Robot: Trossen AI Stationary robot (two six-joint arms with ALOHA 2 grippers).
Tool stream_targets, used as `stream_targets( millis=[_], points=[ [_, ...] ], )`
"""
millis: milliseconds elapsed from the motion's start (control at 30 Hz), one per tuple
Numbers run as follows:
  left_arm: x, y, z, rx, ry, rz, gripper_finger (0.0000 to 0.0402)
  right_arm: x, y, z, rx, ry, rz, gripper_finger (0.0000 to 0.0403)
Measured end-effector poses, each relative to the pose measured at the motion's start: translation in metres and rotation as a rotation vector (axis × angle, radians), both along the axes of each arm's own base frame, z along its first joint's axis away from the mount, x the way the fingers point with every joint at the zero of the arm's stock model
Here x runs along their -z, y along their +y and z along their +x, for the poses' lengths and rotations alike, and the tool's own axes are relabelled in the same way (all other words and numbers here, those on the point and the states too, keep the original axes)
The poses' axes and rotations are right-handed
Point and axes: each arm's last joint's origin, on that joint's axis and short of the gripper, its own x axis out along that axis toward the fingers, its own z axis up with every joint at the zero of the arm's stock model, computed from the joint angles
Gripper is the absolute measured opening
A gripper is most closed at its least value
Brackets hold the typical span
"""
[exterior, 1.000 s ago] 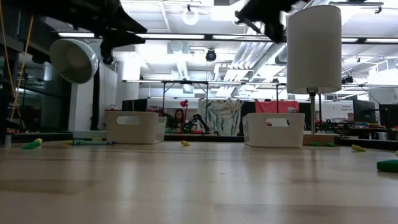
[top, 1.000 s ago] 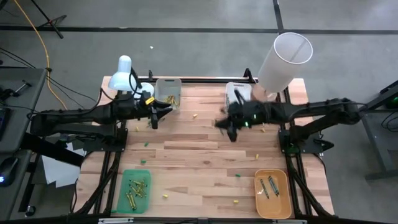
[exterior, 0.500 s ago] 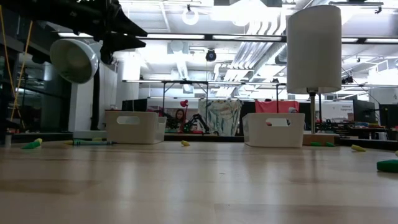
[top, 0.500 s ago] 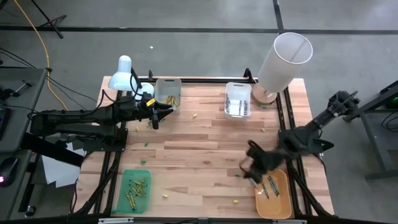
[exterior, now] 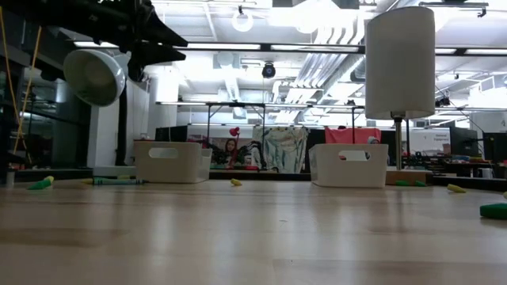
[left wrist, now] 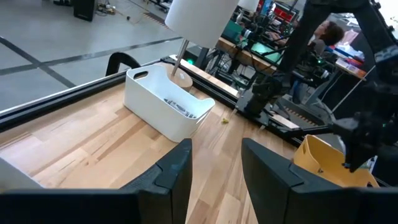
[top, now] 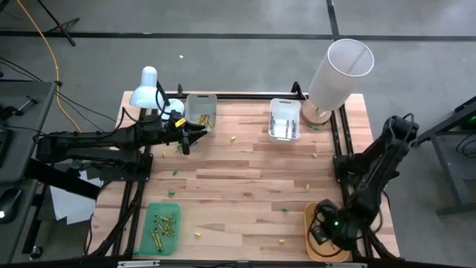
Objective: Sort crayons
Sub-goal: Put the blue crayon into the yellow bin
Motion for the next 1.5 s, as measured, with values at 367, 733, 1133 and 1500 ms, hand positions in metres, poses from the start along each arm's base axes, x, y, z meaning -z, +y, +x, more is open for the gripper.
stream_targets(
  millis=[367,733,1133,1500],
  points=[
    [0.0,0.0,0.0,0.0,0.0,0.0,0.0127,0.034,-0.014,0.014,0.092,0.221,-0.21,0.0001],
    [0.0,0.0,0.0,-0.001,-0.003,-0.009,0.0127,0.037,-0.024,0.018,0.136,0.29,-0.254,0.0001],
    [0.0,0.0,0.0,0.0,-0.002,-0.008,0.0127,0.065,-0.011,0.027,0.135,0.342,-0.256,0.0001],
    [0.0,0.0,0.0,-0.002,-0.002,-0.007,0.0127,0.066,-0.01,0.029,0.138,0.308,-0.26,0.0013]
  ],
)
